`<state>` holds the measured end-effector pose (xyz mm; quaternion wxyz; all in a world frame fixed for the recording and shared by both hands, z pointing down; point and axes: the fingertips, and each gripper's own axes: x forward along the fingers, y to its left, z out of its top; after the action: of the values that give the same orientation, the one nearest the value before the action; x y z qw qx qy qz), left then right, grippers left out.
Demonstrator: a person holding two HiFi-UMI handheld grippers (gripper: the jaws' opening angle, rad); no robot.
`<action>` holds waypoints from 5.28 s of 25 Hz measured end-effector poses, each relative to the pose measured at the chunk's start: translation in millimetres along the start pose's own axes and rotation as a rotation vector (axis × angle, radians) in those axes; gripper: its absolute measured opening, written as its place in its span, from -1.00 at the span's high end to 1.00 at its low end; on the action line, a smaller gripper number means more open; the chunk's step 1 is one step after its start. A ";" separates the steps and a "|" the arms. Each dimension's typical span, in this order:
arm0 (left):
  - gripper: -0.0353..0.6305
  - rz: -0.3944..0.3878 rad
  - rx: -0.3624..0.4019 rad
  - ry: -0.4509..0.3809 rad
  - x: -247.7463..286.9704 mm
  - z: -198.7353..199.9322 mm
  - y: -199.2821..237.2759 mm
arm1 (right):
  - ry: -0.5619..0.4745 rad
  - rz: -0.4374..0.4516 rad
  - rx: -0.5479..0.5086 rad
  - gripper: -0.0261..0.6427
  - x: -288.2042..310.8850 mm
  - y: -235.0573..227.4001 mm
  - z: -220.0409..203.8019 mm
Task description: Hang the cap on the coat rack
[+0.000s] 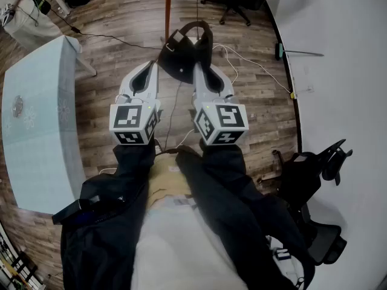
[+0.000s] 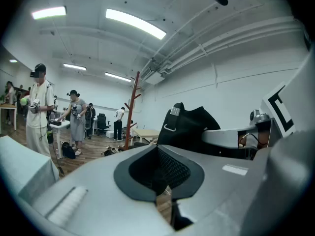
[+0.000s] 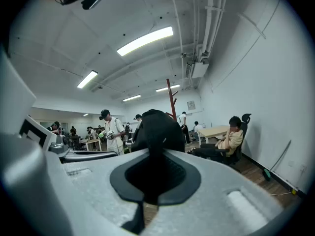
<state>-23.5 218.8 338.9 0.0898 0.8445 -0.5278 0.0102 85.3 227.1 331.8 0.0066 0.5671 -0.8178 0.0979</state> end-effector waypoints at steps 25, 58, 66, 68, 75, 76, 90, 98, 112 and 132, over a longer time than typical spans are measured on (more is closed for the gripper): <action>0.89 -0.006 -0.102 0.065 -3.0 -36.0 102.7 | 0.110 -0.129 -0.033 0.90 49.3 12.8 -35.0; 0.89 0.107 -0.015 0.127 239.9 -19.1 134.9 | 0.160 0.118 0.025 0.90 281.7 -101.5 -25.5; 0.89 0.108 -0.010 0.158 272.7 -25.2 136.8 | 0.196 0.132 0.044 0.90 304.2 -119.1 -36.2; 0.89 0.105 -0.017 0.164 279.2 -28.4 139.5 | 0.203 0.131 0.044 0.90 309.8 -120.3 -39.2; 0.89 0.052 -0.018 0.140 313.0 -18.0 155.9 | 0.189 0.113 0.019 0.90 337.0 -116.2 -31.9; 0.89 0.041 -0.017 0.132 319.3 -14.3 157.5 | 0.182 0.109 0.014 0.90 341.5 -116.8 -28.5; 0.89 -0.047 -0.050 0.123 387.9 13.3 236.9 | 0.178 0.001 -0.003 0.90 436.8 -113.8 -11.3; 0.89 -0.082 -0.086 0.156 411.9 2.0 280.4 | 0.236 -0.099 0.007 0.90 474.1 -127.4 -34.4; 0.89 -0.052 -0.087 0.199 442.2 -12.8 268.5 | 0.364 -0.093 0.061 0.90 510.5 -173.5 -98.4; 0.89 0.061 -0.114 0.189 451.6 -15.1 282.2 | 0.494 0.013 0.058 0.72 548.6 -182.5 -142.9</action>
<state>-74.6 -300.9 444.2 0.1866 0.8169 -0.5422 0.0623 44.7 -318.6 566.7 0.1895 0.5205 -0.7918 0.2572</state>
